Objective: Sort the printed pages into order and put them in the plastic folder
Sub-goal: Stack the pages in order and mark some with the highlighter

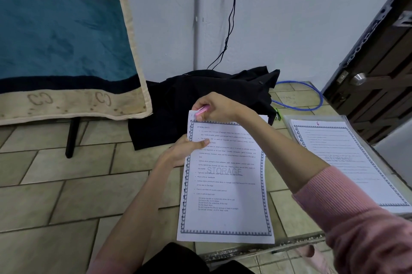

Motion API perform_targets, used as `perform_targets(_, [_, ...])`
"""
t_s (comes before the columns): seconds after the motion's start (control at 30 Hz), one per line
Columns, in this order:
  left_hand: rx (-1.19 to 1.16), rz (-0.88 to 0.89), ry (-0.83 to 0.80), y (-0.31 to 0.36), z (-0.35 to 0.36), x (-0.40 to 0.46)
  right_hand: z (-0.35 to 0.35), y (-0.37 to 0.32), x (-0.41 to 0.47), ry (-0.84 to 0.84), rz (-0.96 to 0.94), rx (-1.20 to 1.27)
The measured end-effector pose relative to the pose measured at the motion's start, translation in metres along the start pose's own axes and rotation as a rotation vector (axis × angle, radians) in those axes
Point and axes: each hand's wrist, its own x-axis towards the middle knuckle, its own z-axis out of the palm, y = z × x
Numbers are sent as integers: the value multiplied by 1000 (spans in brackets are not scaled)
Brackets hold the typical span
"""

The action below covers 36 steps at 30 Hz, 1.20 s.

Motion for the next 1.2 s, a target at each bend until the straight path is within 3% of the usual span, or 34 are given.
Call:
perform_targets(0.1, [44, -6, 3, -4, -3, 1, -2, 4, -2, -37, -3, 59])
perform_targets(0.23, [23, -16, -9, -5, -5, 6, -5, 18, -14, 272, 14, 373])
perform_targets(0.4, [30, -32, -55, -3, -5, 11, -16, 50, -38, 555, 121, 459])
perform_targets(0.5, [38, -35, -69, -1, -4, 12, -21, 92, -54, 887, 375, 552])
perform_targets(0.57, [20, -40, -71, -2, -5, 13, -20, 124, -67, 991, 654, 438])
perform_targets(0.63, [19, -46, -82, -3, -5, 14, -11, 148, -78, 885, 917, 298])
perform_targets(0.73, [41, -57, -87, -1, -6, 14, 4, 170, -85, 694, 1066, 233])
perform_targets(1.0, [62, -67, -92, -4, -17, 18, -3, 183, -77, 551, 1033, 118])
perform_targets(1.1, [72, -71, -71, -5, -17, 19, -22, 189, -67, 667, 986, 91])
perform_targets(1.2, [76, -64, -79, -4, -17, 18, -38, 193, -54, 646, 870, 132])
